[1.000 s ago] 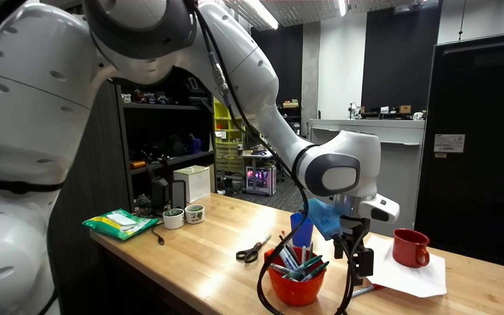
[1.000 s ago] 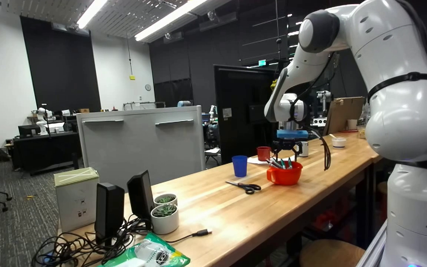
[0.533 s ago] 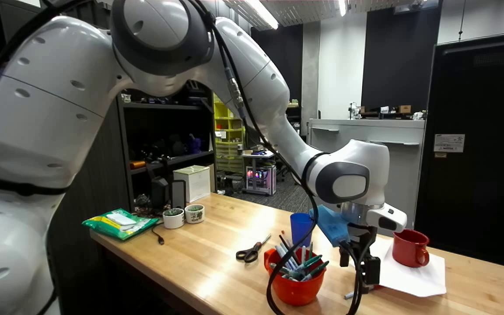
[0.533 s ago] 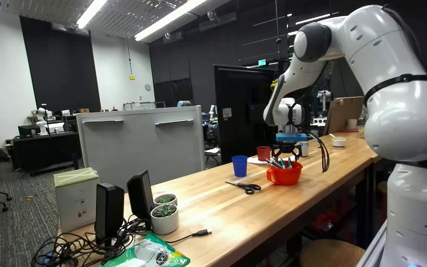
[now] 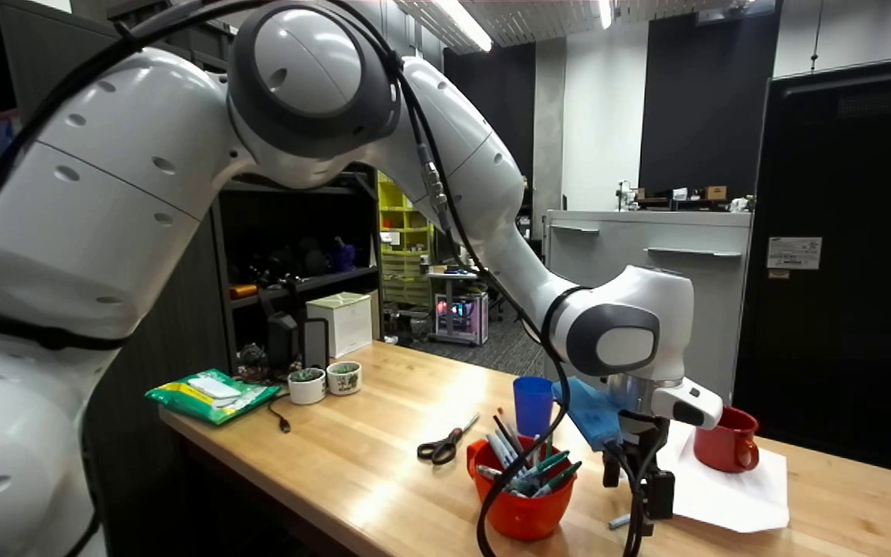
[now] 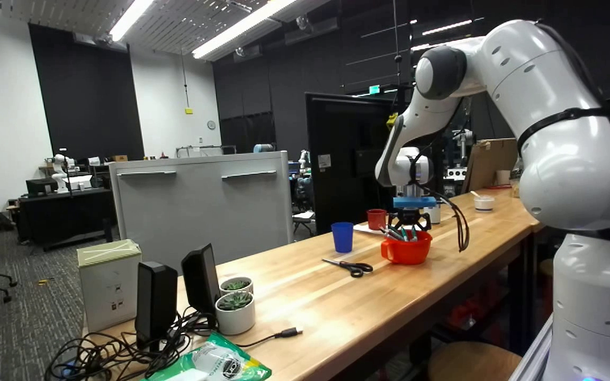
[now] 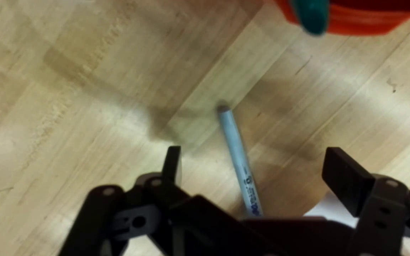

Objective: Move the red cup forward

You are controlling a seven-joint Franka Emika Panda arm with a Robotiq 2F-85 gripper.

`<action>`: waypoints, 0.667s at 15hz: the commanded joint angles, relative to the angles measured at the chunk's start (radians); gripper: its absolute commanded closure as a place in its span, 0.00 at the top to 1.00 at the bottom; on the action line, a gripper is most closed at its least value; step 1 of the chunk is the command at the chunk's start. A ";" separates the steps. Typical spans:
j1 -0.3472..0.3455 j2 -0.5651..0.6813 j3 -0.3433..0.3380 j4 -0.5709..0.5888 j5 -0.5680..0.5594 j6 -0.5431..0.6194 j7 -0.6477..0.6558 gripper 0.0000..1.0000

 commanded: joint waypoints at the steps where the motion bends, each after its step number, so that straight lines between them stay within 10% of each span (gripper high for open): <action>1: -0.022 0.026 0.022 0.036 -0.002 -0.022 0.021 1.00; 3: -0.022 0.036 0.023 0.043 -0.004 -0.025 0.024 1.00; 4: -0.022 0.042 0.023 0.047 -0.005 -0.023 0.026 0.75; 10: -0.033 0.037 0.026 0.061 0.000 -0.035 0.018 0.39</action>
